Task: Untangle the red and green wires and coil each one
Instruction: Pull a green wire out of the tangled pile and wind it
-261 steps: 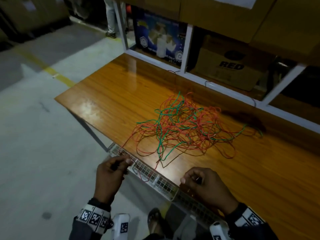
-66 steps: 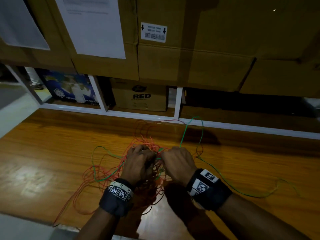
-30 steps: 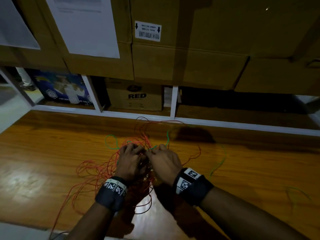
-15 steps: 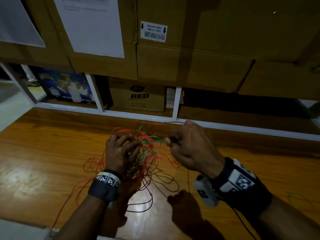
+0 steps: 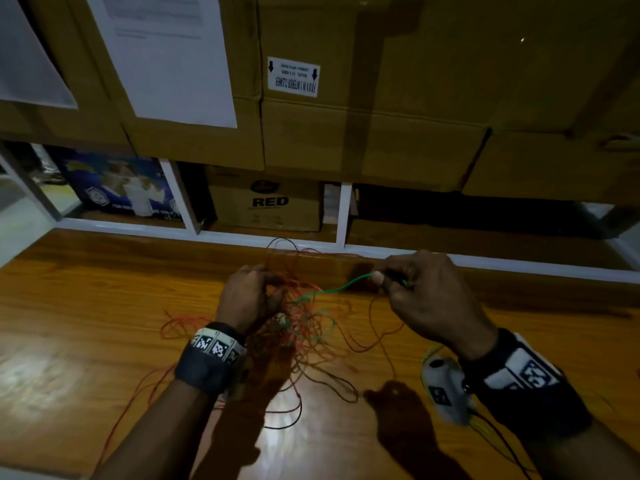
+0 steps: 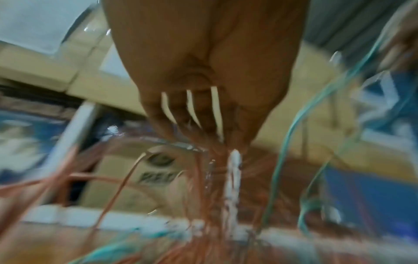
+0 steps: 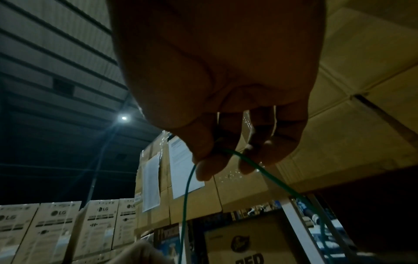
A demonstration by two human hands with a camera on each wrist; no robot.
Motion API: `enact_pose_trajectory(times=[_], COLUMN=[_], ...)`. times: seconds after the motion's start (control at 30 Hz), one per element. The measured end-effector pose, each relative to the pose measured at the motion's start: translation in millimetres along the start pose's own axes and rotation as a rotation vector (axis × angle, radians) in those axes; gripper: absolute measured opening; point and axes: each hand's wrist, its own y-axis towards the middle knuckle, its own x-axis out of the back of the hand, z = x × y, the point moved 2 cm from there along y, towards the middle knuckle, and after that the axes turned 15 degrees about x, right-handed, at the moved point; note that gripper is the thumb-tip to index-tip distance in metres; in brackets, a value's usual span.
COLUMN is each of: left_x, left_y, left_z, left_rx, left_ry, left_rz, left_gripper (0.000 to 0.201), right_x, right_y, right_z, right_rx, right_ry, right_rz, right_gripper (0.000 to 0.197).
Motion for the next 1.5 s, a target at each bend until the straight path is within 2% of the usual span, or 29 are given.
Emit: enact_pose_trajectory(times=[0.07,0.17,0.2,0.3,0.37,0.5,0.7,0.8,0.83,0.87,0.93,0.97,1.0,1.07,1.23,1.37,1.43,1.5], left_x=[6,3,-3,-23,-34,-38,-13,-6,-6,-7,-12,-17,-23,-32,-44,-45,-44,-46], left_y=[-21,-51,-58,-67,-66,-49,-12,-8,-10,-13,-21,-25,-29,-36,-50,-51,-54,-55], left_z=[-25,-56,-63,-75,-71,-34,-4,-1,-2,-2,-3,-4,-4,-7,-19,-3,2,5], left_rx=[-0.007,-0.053,-0.079,-0.052,-0.029,0.008,-0.130,-0.182,-0.188,-0.191,-0.204,-0.217,-0.225,-0.235,-0.273,-0.239,-0.267,-0.263], left_ry=[-0.196,-0.602,-0.720,-0.915,-0.888,-0.781,-0.381,-0.362,-0.368,-0.364,-0.319,-0.277,-0.245,-0.241,-0.259,-0.309,-0.318,-0.321], left_rz=[0.083,0.192,0.218,0.294,0.266,0.149,0.022,-0.005,-0.005,-0.003,0.002,0.008,0.023,0.054,0.043,0.012,-0.004,-0.012], left_gripper=[0.021,0.040,0.040,0.017,0.009,0.016,0.013,0.018,0.020,0.021,0.020,0.021,0.025,0.038,0.041,0.040,0.042,0.036], right_x=[-9,-15,-16,-9,8,59,89,93,91,86,69,59,48,18,-93,-137,-139,-128], right_y=[-1,0,2,7,11,7,-25,-34,-36,-38,-44,-46,-45,-37,-12,-5,-3,2], right_z=[-4,-4,-3,-1,-1,-12,-12,-8,-12,-15,-23,-25,-21,-1,9,-1,-5,1], right_rx=[-0.017,-0.025,-0.022,-0.008,-0.032,-0.068,-0.072,-0.101,-0.116,-0.152,-0.233,-0.211,-0.175,-0.086,-0.086,-0.164,-0.170,-0.159], right_ry=[0.011,0.023,0.033,0.079,0.065,0.014,0.028,-0.022,-0.063,-0.136,-0.401,-0.476,-0.470,-0.311,-0.145,-0.096,-0.086,-0.085], right_rz=[0.005,0.030,0.033,-0.001,-0.017,-0.093,-0.092,-0.138,-0.103,-0.006,0.219,0.256,0.250,0.242,0.496,0.474,0.422,0.355], right_gripper=[0.020,0.023,0.023,0.025,0.023,0.022,0.026,0.021,0.015,0.009,0.036,0.050,0.056,0.053,0.043,0.019,0.023,0.026])
